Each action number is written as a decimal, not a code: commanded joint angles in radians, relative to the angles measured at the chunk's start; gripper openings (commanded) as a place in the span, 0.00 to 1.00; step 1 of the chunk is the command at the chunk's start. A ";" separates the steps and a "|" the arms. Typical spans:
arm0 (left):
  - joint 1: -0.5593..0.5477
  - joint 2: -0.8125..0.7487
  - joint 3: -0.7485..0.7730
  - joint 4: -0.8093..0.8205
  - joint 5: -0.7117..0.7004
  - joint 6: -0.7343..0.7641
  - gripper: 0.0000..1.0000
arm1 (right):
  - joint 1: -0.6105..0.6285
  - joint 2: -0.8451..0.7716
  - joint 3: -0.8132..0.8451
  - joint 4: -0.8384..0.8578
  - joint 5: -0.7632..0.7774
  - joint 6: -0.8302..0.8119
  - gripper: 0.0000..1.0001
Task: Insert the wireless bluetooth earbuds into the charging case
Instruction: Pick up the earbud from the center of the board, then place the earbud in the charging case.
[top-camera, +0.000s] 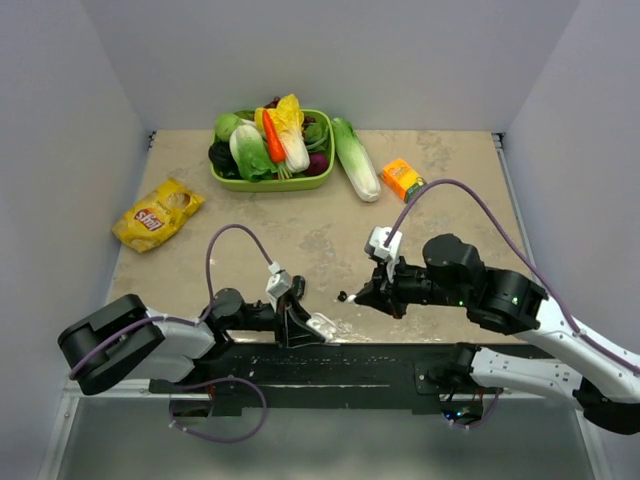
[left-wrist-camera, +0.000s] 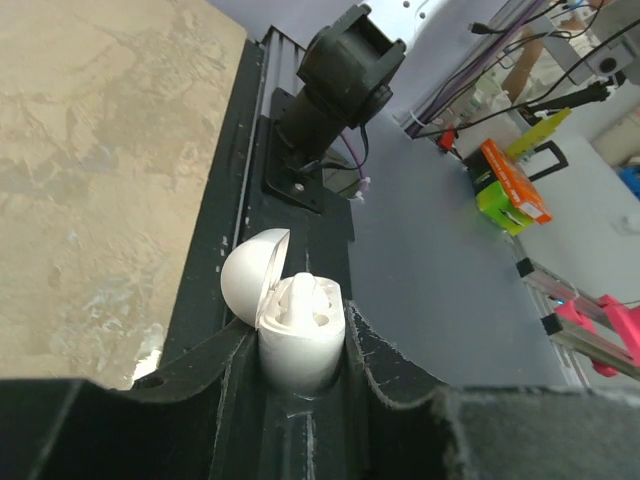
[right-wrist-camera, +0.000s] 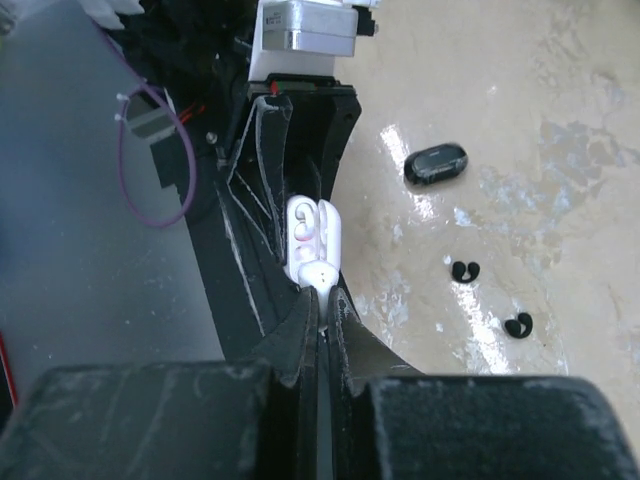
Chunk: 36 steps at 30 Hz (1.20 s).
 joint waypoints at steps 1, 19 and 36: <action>0.007 -0.008 0.035 0.417 0.069 -0.079 0.00 | 0.014 0.032 0.040 -0.024 -0.062 -0.048 0.00; 0.013 -0.112 0.127 0.357 0.029 0.115 0.00 | 0.080 0.068 -0.041 0.117 -0.139 0.021 0.00; 0.013 -0.052 0.131 0.615 0.112 0.102 0.00 | 0.120 0.112 -0.075 0.156 0.028 -0.005 0.00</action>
